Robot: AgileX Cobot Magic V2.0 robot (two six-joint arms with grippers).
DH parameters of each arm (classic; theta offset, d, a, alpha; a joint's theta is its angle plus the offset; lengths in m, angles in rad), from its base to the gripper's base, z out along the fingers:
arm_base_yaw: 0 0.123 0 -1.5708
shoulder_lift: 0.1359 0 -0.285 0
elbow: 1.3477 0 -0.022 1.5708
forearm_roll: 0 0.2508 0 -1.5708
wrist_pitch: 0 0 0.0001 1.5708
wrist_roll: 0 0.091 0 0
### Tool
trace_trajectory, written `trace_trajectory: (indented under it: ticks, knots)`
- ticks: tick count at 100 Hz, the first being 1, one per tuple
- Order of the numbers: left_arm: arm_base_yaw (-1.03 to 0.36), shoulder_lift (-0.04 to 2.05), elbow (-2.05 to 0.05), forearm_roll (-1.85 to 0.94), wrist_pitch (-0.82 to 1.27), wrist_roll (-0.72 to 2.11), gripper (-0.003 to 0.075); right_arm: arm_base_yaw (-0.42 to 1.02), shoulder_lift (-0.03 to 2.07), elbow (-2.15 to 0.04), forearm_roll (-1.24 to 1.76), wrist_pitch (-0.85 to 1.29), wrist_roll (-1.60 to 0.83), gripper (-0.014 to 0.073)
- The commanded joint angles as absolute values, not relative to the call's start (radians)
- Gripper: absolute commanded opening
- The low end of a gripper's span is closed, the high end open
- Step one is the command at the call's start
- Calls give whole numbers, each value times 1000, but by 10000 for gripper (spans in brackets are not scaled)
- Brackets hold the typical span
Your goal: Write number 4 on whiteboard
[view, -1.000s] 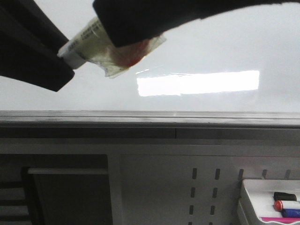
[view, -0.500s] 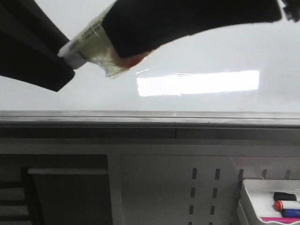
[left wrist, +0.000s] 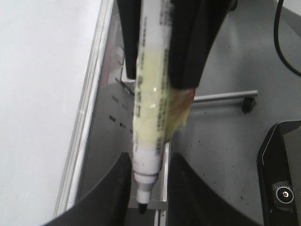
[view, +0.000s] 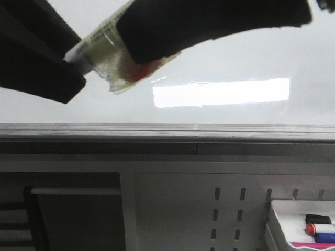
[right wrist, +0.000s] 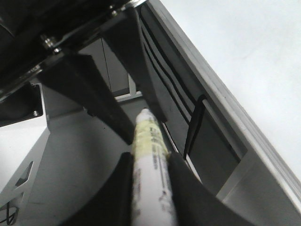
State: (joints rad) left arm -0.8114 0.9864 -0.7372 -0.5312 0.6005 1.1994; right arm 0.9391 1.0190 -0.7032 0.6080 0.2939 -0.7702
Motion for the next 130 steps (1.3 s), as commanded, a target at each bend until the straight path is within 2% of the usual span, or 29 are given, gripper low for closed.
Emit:
trace_trajectory:
  ticks: [1,5,10,30,37,47,59,78,130]
  knots:
    - [-815,960,-770,-584,535,1180,394,938,1011,-738,604,230,-775,-69]
    - [-815,948,-770,-584,524,1180,452,938,1011,-738,597,230,-775,-64]
    - [-815,923,-770,-584,506,1171,489,936,1009,-738,588,233,-775,-64]
    - [-718,755,-759,-580,446,981,488,835,1007,-738,575,270,-775,-64]
    - [-657,675,-741,-580,437,908,449,786,1007,-738,570,251,-775,-64]
    - [-567,554,-699,-580,432,806,355,717,1013,-738,549,180,-775,-62]
    - [-471,420,-623,-584,432,695,211,647,1044,-740,546,93,-775,-63]
    - [-375,281,-492,-644,432,683,-22,593,1123,-780,546,32,-775,-62]
    - [-356,241,-444,-699,432,683,-20,505,1276,-897,555,-52,-775,-62]
